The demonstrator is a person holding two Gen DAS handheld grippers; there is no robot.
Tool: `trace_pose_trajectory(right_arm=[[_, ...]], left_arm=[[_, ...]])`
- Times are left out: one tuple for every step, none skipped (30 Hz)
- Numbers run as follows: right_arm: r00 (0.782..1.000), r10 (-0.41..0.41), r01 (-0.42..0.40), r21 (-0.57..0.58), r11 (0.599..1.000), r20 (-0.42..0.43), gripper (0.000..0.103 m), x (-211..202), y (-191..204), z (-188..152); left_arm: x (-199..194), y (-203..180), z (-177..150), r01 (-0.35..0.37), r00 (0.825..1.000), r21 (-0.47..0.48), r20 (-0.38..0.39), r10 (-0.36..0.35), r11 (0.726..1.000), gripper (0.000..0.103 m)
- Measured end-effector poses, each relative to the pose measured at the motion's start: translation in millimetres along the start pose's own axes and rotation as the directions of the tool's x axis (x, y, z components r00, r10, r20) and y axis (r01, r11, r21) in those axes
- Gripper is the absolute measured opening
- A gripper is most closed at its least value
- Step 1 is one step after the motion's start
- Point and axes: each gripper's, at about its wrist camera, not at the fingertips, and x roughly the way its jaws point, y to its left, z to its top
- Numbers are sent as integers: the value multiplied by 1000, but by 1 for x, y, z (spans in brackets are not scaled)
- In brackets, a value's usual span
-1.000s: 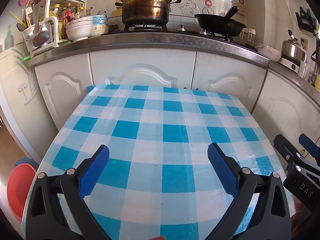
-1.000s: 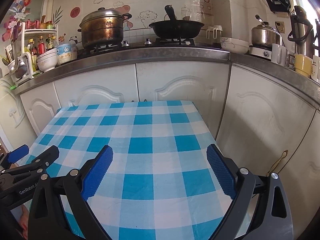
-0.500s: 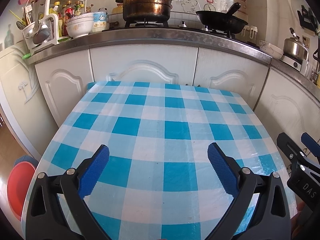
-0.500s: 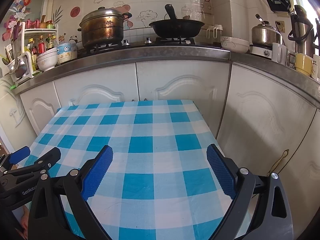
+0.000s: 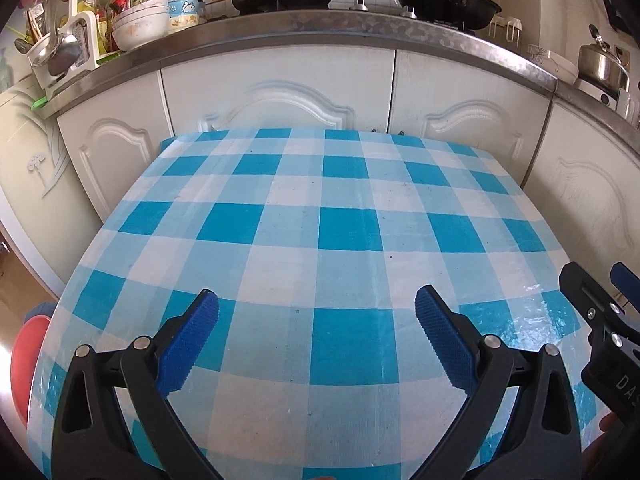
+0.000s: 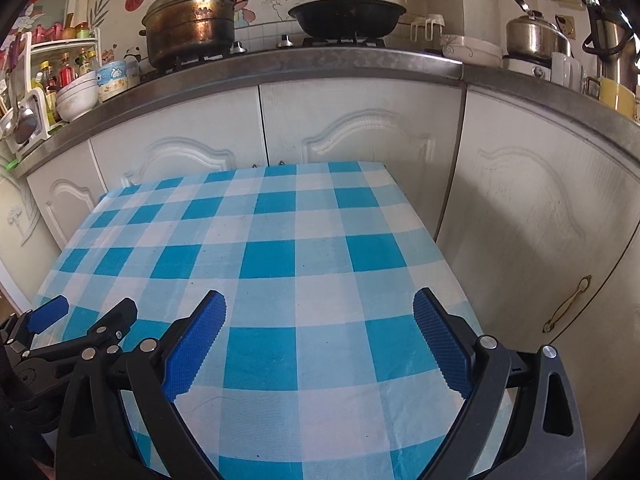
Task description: Collect trash
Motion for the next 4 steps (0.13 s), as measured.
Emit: trace_pose_trajectory(right_arm=[[1000, -5, 5, 7, 1000, -21, 94, 6, -3, -1], [999, -9, 9, 14, 1000, -38, 94, 12, -5, -2], [998, -11, 13, 24, 1000, -56, 94, 17, -8, -3], [997, -11, 13, 34, 999, -72, 94, 21, -11, -5]], left_arm=[[7, -2, 0, -8, 1000, 5, -14, 8, 1000, 99], [12, -4, -1, -11, 1000, 7, -25, 12, 1000, 99], [18, -5, -1, -15, 999, 9, -42, 15, 1000, 99], [24, -6, -2, -18, 998, 12, -60, 19, 1000, 99]])
